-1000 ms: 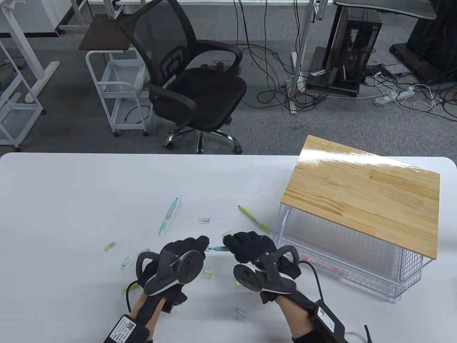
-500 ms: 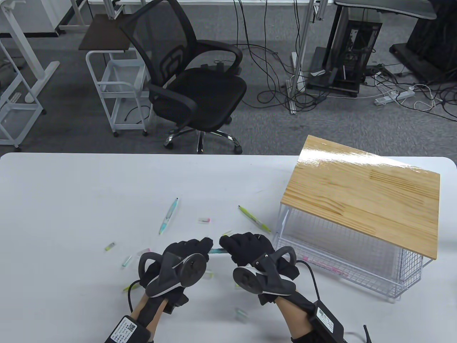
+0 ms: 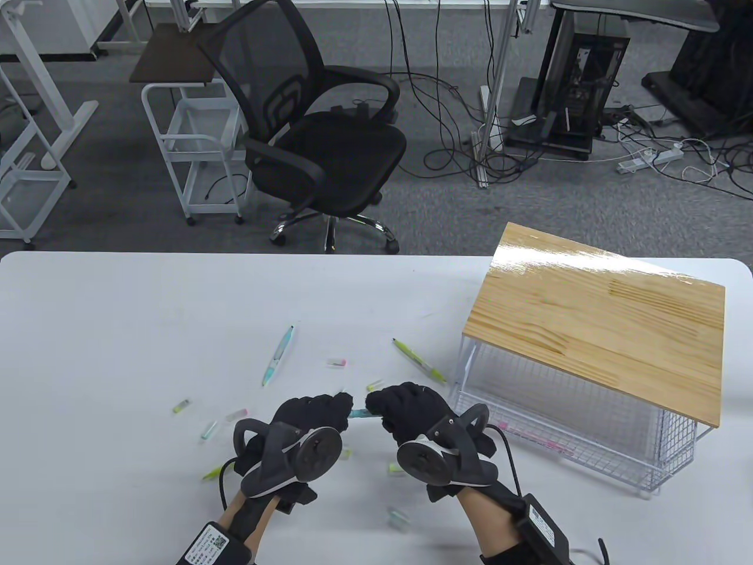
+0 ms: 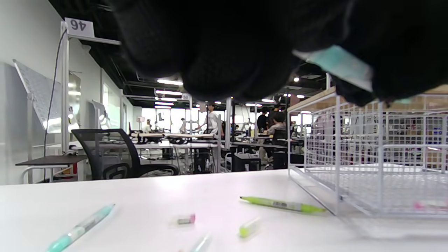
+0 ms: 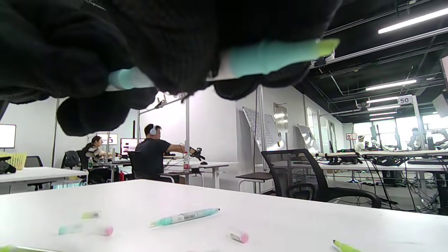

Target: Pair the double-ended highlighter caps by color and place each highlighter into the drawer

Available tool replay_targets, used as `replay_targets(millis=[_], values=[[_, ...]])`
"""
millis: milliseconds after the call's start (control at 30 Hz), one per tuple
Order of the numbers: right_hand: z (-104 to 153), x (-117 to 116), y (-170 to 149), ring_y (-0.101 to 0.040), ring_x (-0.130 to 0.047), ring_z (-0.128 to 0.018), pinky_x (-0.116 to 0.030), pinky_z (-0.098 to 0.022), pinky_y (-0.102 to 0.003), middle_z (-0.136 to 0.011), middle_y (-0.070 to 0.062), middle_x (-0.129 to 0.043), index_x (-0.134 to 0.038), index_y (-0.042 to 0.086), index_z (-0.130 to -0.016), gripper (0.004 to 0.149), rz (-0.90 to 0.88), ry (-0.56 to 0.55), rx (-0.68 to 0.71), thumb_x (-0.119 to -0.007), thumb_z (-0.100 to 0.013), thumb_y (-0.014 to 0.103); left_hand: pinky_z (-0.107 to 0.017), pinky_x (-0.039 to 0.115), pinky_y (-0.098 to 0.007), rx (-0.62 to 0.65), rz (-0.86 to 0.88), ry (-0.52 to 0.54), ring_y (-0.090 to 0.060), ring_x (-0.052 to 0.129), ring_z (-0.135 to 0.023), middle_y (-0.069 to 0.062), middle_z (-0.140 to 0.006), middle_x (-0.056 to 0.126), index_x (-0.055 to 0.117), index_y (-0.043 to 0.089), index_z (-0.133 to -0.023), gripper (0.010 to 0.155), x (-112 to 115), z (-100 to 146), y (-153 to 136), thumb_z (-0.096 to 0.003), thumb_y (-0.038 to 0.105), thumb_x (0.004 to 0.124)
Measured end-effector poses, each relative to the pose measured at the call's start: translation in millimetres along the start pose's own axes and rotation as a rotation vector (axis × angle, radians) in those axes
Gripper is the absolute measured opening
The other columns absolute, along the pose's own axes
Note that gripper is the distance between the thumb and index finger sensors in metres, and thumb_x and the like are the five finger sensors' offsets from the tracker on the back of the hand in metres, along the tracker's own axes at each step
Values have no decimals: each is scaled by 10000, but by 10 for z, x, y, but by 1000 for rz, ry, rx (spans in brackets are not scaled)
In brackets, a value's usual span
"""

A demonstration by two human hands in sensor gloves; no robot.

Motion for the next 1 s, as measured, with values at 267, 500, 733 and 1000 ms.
replay_targets(millis=[267,500,733,1000], values=[[-34,222,-83,-232,-795,-998,-738,-725,-492,-1082,49,-709,-601,347,-1033,564,-12,-26,-54,-813,-512,312,-617,854,-378,-186,-47,54,-100,982,-624,102,-808,933,739,326,-1006,470,-275,58,-357,-548,400,660],[-39,56,-53,-231,-692,-1095,-692,-768,-466,-1163,65,-623,-562,366,-1070,633,-48,351,112,-831,-499,314,-632,837,-396,-391,123,138,-123,975,-648,89,-828,925,731,323,-1017,470,-453,213,-975,-558,400,667],[203,-524,198,-200,-608,-1131,-607,-803,-425,-1188,107,-555,-524,407,-1070,761,8,754,369,-905,-411,374,-632,837,-396,-413,166,102,-123,976,-650,89,-829,926,729,328,-1019,469,-384,209,-1099,-561,407,670],[410,-814,340,-262,-493,-1098,-463,-836,-486,-1193,47,-445,-531,422,-1063,878,133,819,518,-900,-272,521,-631,836,-399,-395,151,80,-126,974,-649,92,-828,925,730,334,-1018,468,-362,182,-1055,-560,411,670]])
Point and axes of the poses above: the tracker on the back of each hand, its own y axis roughly to the thumb side, its own z axis roughly from the fingertips to the wrist, x = y × z, the point moved 3 cm from there along -z, roughly from the wrist to the fingertips
